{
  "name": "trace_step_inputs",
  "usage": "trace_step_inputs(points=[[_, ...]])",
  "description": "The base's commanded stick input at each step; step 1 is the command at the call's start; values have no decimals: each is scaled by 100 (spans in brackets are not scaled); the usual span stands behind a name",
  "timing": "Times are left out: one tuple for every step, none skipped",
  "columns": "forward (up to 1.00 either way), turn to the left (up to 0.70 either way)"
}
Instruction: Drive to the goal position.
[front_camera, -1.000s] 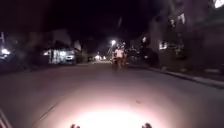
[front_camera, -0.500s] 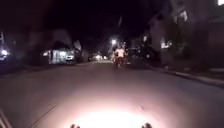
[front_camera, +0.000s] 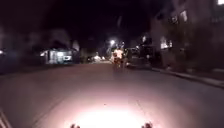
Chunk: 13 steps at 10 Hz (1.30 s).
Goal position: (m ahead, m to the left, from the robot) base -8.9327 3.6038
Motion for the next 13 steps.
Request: trace_step_inputs(points=[[60,0],[60,0],[60,0],[60,0],[60,0],[60,0],[60,0],[60,0],[60,0],[60,0],[60,0],[60,0],[60,0]])
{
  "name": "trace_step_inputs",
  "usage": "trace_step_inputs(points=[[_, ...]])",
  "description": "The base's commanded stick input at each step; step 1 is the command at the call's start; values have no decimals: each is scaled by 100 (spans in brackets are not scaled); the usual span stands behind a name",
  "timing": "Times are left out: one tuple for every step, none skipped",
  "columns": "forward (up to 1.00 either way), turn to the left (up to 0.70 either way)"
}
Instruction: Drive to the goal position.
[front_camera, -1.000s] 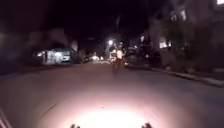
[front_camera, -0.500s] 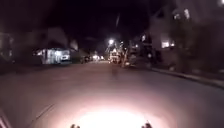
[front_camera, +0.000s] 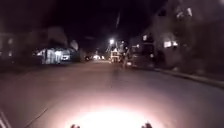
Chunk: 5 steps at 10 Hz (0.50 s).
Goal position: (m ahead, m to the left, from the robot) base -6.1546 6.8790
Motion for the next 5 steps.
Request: trace_step_inputs(points=[[60,-6],[60,-15],[60,-15],[60,-15],[60,-15]])
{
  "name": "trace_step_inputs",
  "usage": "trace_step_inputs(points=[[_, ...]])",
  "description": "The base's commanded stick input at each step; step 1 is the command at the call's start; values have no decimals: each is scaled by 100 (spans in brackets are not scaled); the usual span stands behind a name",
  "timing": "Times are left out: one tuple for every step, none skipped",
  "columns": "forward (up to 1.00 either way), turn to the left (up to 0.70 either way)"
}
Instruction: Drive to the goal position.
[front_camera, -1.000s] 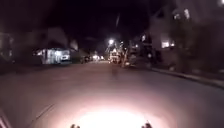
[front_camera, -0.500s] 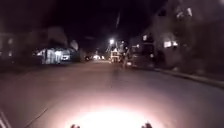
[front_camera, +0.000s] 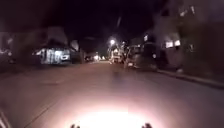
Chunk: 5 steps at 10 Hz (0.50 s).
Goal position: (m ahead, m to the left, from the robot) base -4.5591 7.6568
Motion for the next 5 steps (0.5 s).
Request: trace_step_inputs(points=[[60,-15],[60,-15],[60,-15],[60,-15],[60,-15]])
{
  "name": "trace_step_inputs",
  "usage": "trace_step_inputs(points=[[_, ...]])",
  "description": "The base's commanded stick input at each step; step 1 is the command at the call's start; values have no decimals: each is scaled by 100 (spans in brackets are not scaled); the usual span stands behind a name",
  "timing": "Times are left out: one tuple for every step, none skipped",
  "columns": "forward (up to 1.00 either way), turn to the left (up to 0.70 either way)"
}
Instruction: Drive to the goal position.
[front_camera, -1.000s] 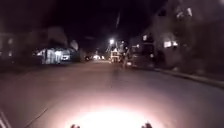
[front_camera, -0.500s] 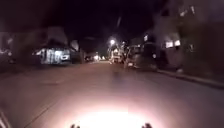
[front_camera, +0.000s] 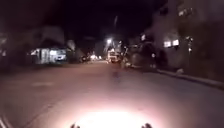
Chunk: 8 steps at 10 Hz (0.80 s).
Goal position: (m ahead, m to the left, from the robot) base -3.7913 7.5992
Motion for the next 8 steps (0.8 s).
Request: trace_step_inputs(points=[[60,-15],[60,-15],[60,-15],[60,-15],[60,-15],[60,-15],[60,-15],[60,-15]])
